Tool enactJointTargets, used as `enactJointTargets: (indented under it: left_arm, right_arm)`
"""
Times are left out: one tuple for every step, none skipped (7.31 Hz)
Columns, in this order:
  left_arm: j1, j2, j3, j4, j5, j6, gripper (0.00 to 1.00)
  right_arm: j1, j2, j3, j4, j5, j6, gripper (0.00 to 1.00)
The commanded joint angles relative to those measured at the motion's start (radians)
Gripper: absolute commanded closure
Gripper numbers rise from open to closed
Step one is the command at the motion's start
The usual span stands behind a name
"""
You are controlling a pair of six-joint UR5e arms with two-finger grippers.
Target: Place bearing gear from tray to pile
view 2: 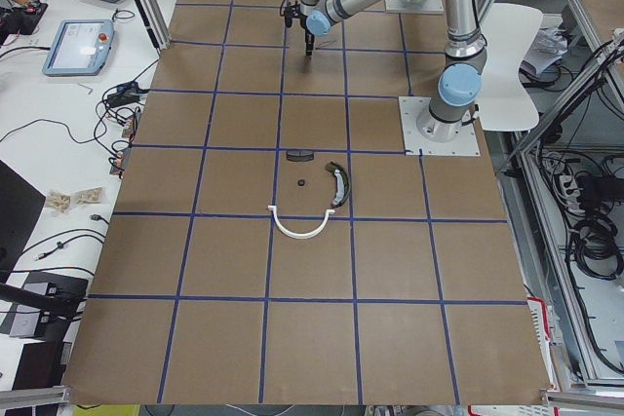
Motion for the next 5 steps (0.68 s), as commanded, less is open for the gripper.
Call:
enactJointTargets:
  left_arm:
    - [0.069, 0.049, 0.052, -0.089, 0.006, 0.030, 0.99]
    - [0.155, 0.075, 0.096, -0.210, 0.004, 0.095, 0.99]
    - [0.265, 0.098, 0.113, -0.311, 0.011, 0.198, 0.99]
    - [0.359, 0.127, 0.116, -0.347, 0.012, 0.250, 0.99]
    - [0.443, 0.138, 0.115, -0.351, 0.024, 0.316, 0.99]
  right_arm:
    - [0.000, -0.004, 0.007, -0.007, -0.001, -0.001, 0.00]
    - [0.000, -0.008, 0.007, -0.010, -0.001, -0.001, 0.00]
    - [0.000, -0.008, 0.009, -0.010, -0.004, -0.001, 0.00]
    - [0.000, -0.008, 0.009, -0.010, 0.010, 0.002, 0.00]
    - [0.000, -0.008, 0.001, -0.010, 0.005, 0.001, 0.00]
